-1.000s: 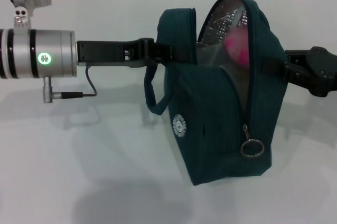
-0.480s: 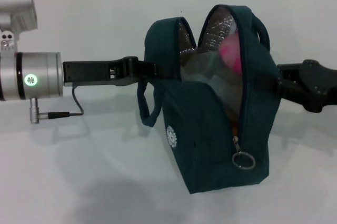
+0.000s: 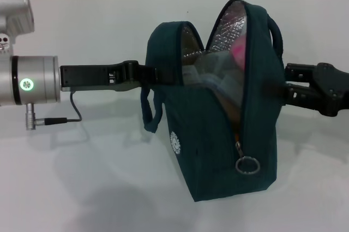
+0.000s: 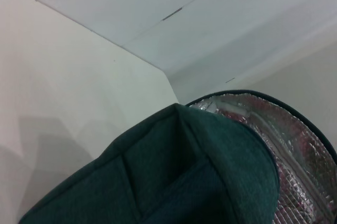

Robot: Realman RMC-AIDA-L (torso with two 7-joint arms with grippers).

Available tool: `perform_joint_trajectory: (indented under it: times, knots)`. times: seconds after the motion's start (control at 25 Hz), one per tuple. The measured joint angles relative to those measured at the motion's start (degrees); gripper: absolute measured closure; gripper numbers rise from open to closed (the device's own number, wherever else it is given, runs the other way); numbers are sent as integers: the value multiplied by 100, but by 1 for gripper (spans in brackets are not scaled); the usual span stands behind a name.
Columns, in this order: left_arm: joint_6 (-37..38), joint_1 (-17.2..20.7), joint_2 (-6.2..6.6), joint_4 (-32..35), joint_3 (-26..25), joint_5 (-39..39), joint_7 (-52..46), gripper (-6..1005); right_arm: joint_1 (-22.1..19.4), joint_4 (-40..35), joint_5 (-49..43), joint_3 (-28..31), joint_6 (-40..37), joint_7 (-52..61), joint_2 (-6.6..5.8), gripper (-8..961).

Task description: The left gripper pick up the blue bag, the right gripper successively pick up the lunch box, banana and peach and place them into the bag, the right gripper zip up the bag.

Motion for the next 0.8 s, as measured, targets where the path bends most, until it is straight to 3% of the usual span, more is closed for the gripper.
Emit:
perform_joint_trajectory:
  times: [0.48, 0.64, 0.8]
  knots:
    - [20, 140, 65, 0, -20, 9, -10, 963, -200, 1, -1, 442, -469, -164, -24, 159]
    - [20, 162, 66, 0, -11, 9, -10, 963, -385, 2, -11, 777, -1050, -636, -11, 162]
    - [43, 173, 66, 0, -4, 8, -10, 963, -574, 214, -283, 756, -1785, -1733, 22, 164]
